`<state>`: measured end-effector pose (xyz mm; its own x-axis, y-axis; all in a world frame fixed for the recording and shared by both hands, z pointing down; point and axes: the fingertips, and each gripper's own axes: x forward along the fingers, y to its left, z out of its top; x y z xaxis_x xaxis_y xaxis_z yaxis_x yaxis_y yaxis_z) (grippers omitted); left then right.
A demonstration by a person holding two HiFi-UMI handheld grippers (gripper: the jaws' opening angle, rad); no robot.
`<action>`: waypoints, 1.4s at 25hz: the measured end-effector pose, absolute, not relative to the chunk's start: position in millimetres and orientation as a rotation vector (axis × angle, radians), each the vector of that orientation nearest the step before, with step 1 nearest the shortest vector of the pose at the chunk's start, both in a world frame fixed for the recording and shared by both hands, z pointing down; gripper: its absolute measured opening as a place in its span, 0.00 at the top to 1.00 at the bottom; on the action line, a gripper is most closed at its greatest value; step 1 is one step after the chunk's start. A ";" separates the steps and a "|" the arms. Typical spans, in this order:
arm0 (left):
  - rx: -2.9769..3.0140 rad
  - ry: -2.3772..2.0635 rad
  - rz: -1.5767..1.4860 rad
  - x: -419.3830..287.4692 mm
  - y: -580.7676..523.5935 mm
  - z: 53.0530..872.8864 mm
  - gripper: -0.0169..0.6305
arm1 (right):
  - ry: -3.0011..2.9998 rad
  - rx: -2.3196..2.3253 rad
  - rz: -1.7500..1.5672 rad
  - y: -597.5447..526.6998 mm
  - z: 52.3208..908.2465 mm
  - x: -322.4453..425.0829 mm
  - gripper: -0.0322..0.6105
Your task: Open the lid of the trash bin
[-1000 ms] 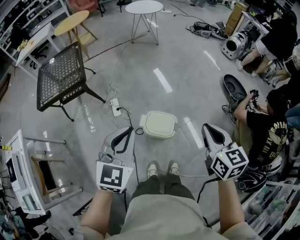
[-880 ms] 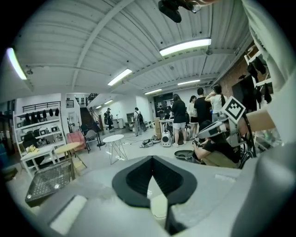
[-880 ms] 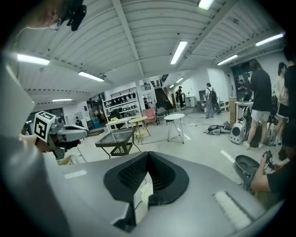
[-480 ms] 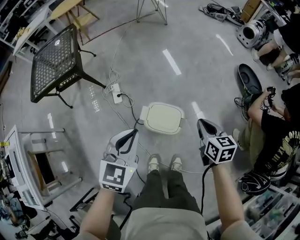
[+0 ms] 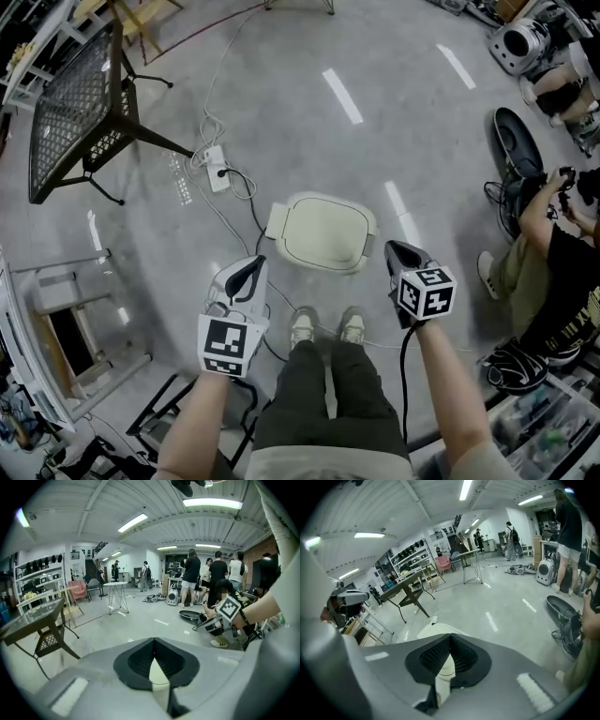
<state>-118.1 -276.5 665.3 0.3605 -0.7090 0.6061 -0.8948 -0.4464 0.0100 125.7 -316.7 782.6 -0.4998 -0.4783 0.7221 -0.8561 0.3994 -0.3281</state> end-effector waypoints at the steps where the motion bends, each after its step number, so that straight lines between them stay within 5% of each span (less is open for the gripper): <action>1: 2.270 -1.404 0.772 -120.2 -275.5 683.4 0.97 | -2.125 1.131 0.954 -316.6 801.1 126.7 0.95; 10: 2.104 -1.361 0.763 -132.6 -248.3 794.0 0.97 | -1.999 1.072 1.024 -300.8 939.0 130.9 0.95; 20: 2.051 -1.317 0.775 -146.0 -226.4 823.2 0.97 | -1.953 1.084 1.056 -290.6 980.5 134.8 0.94; 26: 2.070 -1.329 0.769 -145.2 -231.1 790.7 0.97 | -1.947 1.119 1.073 -293.6 937.6 129.5 0.95; 35: 2.179 -1.378 0.722 -141.8 -255.6 663.1 0.97 | -2.171 1.208 0.944 -322.4 744.5 131.0 0.95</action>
<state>-141.8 -255.6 663.1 0.3602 -0.6725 0.6465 -0.9143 -0.3922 0.1015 131.0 -322.4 744.5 -0.4956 -0.5347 0.6845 -0.8653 0.3724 -0.3356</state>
